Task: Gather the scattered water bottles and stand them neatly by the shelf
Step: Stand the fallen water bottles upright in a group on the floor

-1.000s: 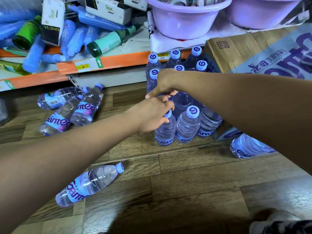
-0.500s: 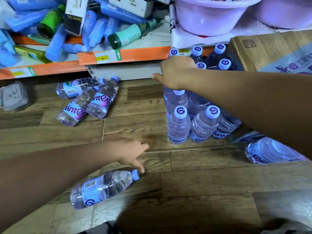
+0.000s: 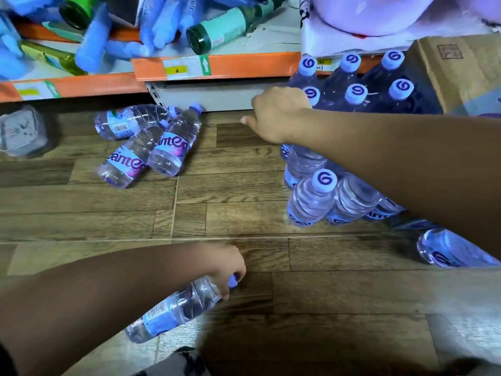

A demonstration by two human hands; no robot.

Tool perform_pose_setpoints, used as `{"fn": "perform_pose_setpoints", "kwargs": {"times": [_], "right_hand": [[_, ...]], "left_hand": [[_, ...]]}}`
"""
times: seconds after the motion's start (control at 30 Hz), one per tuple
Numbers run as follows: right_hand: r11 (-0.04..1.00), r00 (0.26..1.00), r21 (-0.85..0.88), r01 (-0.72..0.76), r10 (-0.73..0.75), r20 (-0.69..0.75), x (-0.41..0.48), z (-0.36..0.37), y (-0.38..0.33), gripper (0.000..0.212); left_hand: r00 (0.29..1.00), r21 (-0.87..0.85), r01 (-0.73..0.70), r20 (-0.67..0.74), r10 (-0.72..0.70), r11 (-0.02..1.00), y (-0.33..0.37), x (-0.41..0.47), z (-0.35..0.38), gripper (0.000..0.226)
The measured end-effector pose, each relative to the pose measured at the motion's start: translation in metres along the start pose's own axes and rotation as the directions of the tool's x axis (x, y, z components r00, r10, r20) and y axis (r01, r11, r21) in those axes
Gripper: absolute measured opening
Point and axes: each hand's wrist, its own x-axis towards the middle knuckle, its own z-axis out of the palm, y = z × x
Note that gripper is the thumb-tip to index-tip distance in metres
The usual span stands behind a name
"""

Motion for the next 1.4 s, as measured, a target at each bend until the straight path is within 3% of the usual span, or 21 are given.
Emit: {"fn": "perform_pose_setpoints", "kwargs": {"times": [0.33, 0.47, 0.67, 0.9, 1.03, 1.1, 1.17, 1.4], "right_hand": [[0.989, 0.973, -0.013, 0.148, -0.143, 0.183, 0.027, 0.023, -0.043, 0.043], [0.982, 0.951, -0.021, 0.187, -0.175, 0.256, 0.048, 0.034, -0.066, 0.046], [0.967, 0.926, -0.049, 0.251, -0.225, 0.303, 0.082, 0.052, -0.098, 0.053], [0.952, 0.916, 0.017, 0.306, -0.299, 0.267, 0.132, 0.064, -0.127, 0.075], [0.963, 0.94, 0.055, 0.264, -0.27, 0.207, 0.142, 0.078, -0.137, 0.063], [0.961, 0.948, -0.021, 0.277, -0.27, 0.167, 0.143, 0.076, -0.131, 0.06], [0.957, 0.943, -0.088, 0.278, -0.254, 0.217, 0.142, 0.081, -0.118, 0.061], [0.983, 0.919, 0.155, 0.095, -0.147, 0.367, 0.12, 0.097, -0.099, 0.066]], "left_hand": [[0.998, 0.058, 0.053, -0.021, -0.052, 0.997, -0.031, 0.007, -0.012, 0.034], [0.987, -0.143, 0.121, -0.087, -0.134, 0.982, -0.07, 0.002, -0.021, 0.022], [0.944, -0.397, 0.226, -0.135, -0.301, 0.889, -0.118, 0.001, -0.043, 0.024], [0.797, -0.564, 0.302, -0.294, -0.528, 0.769, -0.168, -0.013, -0.065, 0.036], [0.776, -0.529, 0.34, -0.309, -0.55, 0.777, -0.175, -0.006, -0.061, 0.043], [0.784, -0.517, 0.324, -0.321, -0.531, 0.792, -0.175, -0.004, -0.061, 0.044], [0.805, -0.512, 0.306, -0.311, -0.505, 0.803, -0.17, -0.004, -0.064, 0.045], [0.825, -0.531, 0.294, -0.28, -0.492, 0.795, -0.161, -0.012, -0.069, 0.043]]}}
